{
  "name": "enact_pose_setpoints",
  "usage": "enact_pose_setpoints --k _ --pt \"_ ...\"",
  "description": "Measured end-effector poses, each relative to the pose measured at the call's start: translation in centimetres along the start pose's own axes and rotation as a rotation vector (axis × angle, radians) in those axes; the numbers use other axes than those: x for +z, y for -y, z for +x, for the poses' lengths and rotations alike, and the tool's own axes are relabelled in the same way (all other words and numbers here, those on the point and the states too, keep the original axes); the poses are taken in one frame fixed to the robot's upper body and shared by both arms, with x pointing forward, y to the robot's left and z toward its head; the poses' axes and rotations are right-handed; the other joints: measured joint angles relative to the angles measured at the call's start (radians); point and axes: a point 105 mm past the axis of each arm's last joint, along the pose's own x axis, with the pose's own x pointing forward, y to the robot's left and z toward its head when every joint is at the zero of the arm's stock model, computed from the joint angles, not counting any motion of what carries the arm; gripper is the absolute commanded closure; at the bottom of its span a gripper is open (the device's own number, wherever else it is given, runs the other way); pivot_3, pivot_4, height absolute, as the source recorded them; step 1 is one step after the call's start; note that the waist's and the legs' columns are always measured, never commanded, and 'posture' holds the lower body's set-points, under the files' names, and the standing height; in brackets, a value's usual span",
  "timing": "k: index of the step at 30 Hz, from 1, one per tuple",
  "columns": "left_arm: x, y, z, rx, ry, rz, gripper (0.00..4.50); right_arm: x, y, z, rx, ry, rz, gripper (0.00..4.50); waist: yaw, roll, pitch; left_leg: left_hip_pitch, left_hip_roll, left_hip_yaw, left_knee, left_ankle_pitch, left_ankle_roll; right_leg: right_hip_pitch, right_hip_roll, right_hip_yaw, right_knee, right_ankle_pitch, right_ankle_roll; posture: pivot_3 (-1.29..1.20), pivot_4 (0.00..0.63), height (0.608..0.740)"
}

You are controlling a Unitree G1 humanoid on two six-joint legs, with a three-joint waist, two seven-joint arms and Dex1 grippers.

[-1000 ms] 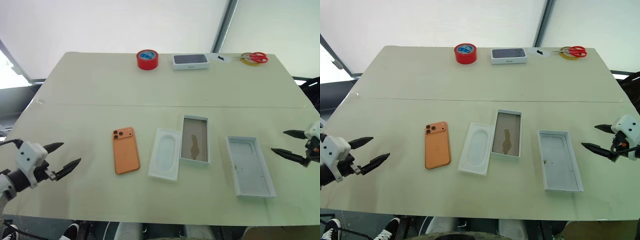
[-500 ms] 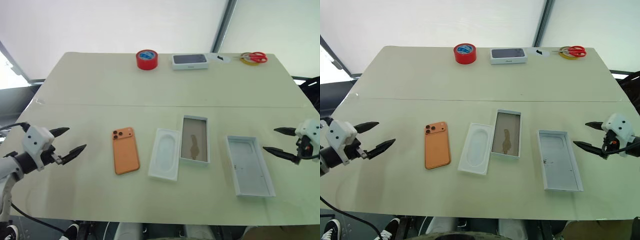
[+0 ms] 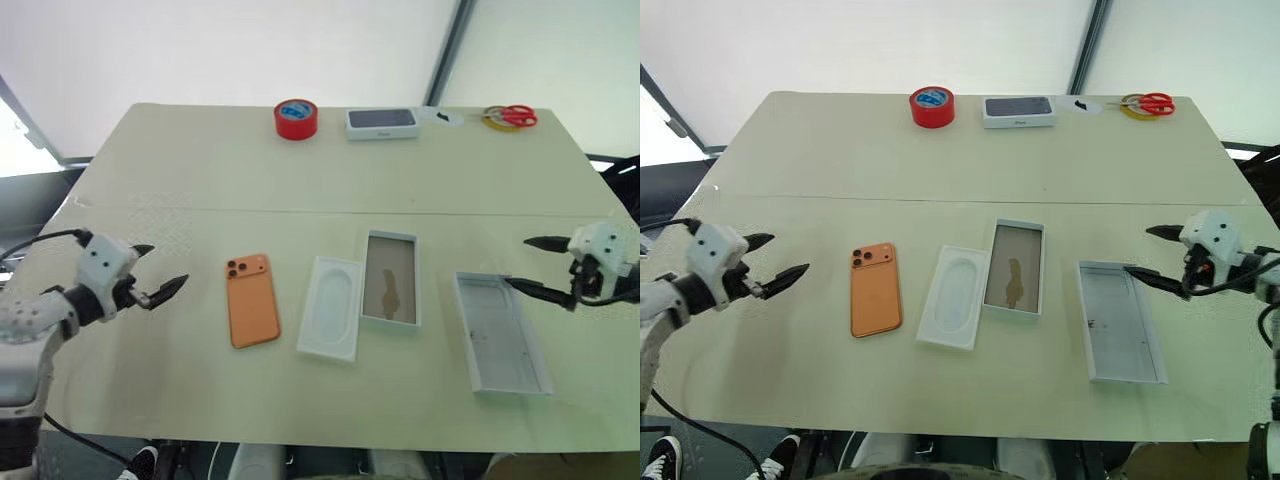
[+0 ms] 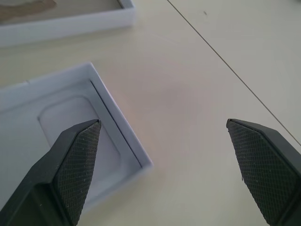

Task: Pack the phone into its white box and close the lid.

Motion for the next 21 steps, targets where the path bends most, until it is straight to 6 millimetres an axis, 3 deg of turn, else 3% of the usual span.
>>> enact_pose_setpoints --k 4,8,15,19,21 --pt "2.3 3.4 2.1 -0.152 0.011 -0.094 0.02 2.4 -1.4 2.8 0.078 0.071 -0.047 0.04 0.003 0.000 0.000 -0.001 0.000 0.000 0.000 0.000 0.000 -0.001 0.000 0.000 0.001 0.000 0.000 0.00 0.150 0.740" --pt "3.5 6.8 4.1 -0.275 -0.007 -0.291 0.02 4.6 -1.3 3.6 0.094 0.106 -0.095 0.04 0.005 0.000 0.001 -0.001 0.000 -0.001 0.004 0.000 -0.001 0.000 0.002 0.000 0.003 0.000 0.000 0.00 0.150 0.740" --pt "5.8 12.8 6.1 -0.518 -0.102 -0.616 0.02 7.6 -3.8 5.6 0.197 0.185 -0.163 0.04 0.006 -0.002 0.001 -0.002 0.001 -0.003 0.009 0.003 -0.004 0.000 0.004 0.000 0.005 0.000 0.001 0.00 0.150 0.740" --pt "7.4 13.2 7.2 -0.552 -0.121 -0.676 0.02 8.4 -5.7 6.2 0.275 0.191 -0.176 0.04 0.008 -0.002 0.001 -0.002 0.001 -0.003 0.010 0.003 -0.005 0.001 0.004 0.000 0.004 0.000 0.001 0.00 0.150 0.740" --pt "7.3 13.5 7.3 -0.564 -0.160 -0.693 0.02 8.6 -6.2 6.3 0.293 0.191 -0.182 0.04 0.005 -0.002 0.001 -0.002 0.001 -0.003 0.010 0.003 -0.005 0.001 0.004 0.000 0.004 0.000 0.001 0.00 0.150 0.740"
